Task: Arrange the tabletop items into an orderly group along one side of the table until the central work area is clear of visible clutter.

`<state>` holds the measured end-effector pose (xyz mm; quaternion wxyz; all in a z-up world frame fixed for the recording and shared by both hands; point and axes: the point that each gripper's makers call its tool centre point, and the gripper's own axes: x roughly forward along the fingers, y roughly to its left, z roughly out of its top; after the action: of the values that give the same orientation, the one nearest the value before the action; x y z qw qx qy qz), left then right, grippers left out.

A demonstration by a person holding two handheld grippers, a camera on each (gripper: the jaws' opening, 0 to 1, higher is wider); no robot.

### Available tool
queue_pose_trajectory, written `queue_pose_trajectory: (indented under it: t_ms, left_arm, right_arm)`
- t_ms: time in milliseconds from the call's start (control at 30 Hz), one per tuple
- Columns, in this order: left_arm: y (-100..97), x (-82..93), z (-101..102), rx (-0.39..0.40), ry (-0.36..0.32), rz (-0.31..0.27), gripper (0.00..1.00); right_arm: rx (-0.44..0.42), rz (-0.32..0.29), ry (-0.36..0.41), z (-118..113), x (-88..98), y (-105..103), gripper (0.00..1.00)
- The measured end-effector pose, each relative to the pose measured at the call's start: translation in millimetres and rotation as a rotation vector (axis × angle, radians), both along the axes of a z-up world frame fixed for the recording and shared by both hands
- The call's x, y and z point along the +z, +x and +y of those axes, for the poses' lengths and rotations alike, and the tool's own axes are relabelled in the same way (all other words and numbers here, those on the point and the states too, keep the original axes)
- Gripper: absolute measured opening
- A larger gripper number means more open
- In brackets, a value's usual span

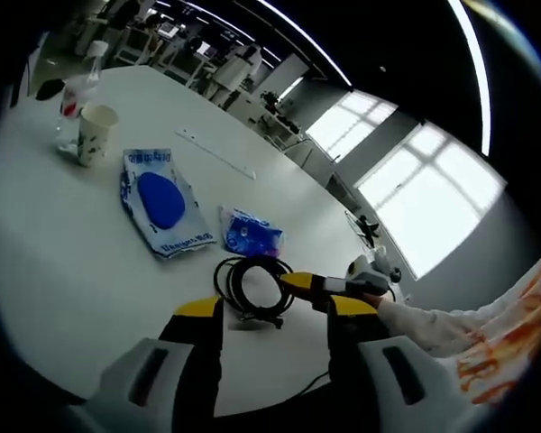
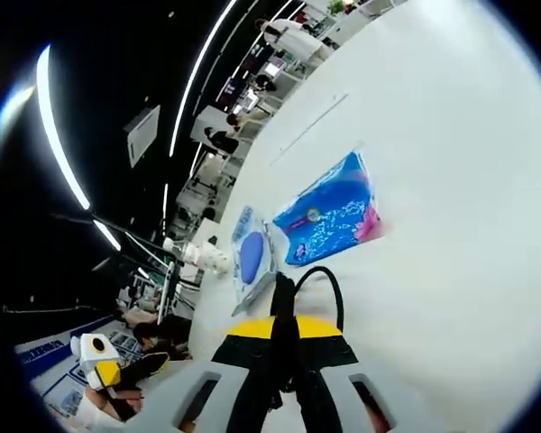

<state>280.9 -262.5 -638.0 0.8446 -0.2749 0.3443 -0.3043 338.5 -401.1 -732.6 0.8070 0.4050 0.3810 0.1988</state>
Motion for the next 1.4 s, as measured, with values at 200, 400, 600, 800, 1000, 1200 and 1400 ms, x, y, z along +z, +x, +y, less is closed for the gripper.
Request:
queue_pose_trajectory:
  t_ms: [200, 400, 600, 800, 1000, 1200, 1400]
  left_arm:
    - [-1.2, -3.6, 1.6, 0.007, 0.011, 0.007, 0.51]
    - [-2.0, -8.4, 6.7, 0.020, 0.040, 0.019, 0.55]
    - [-1.2, -13.6, 11.7, 0.032, 0.065, 0.031, 0.62]
    - [-2.0, -16.0, 9.9, 0.021, 0.071, 0.039, 0.63]
    - [-3.1, -18.4, 10.5, 0.019, 0.078, 0.045, 0.64]
    - [-4.6, -22.0, 14.6, 0.017, 0.103, 0.050, 0.66]
    - [-2.8, -24.2, 20.0, 0.020, 0.121, 0.052, 0.67]
  right_arm:
    - [0.011, 0.016, -0.103, -5.5, -11.9, -3.3, 0.03]
    - [0.043, 0.012, -0.232, -9.8, -18.9, -2.5, 0.05]
    - [0.100, -0.025, -0.314, -10.7, -21.2, -4.6, 0.12]
    - [0.119, -0.049, -0.341, -11.4, -20.5, -6.2, 0.21]
    - [0.165, -0.083, -0.368, -9.3, -15.4, -9.6, 0.31]
    - [0.203, -0.118, -0.405, -14.4, -10.4, -12.7, 0.43]
    - [0.235, -0.145, -0.415, -19.1, -2.7, -20.6, 0.49]
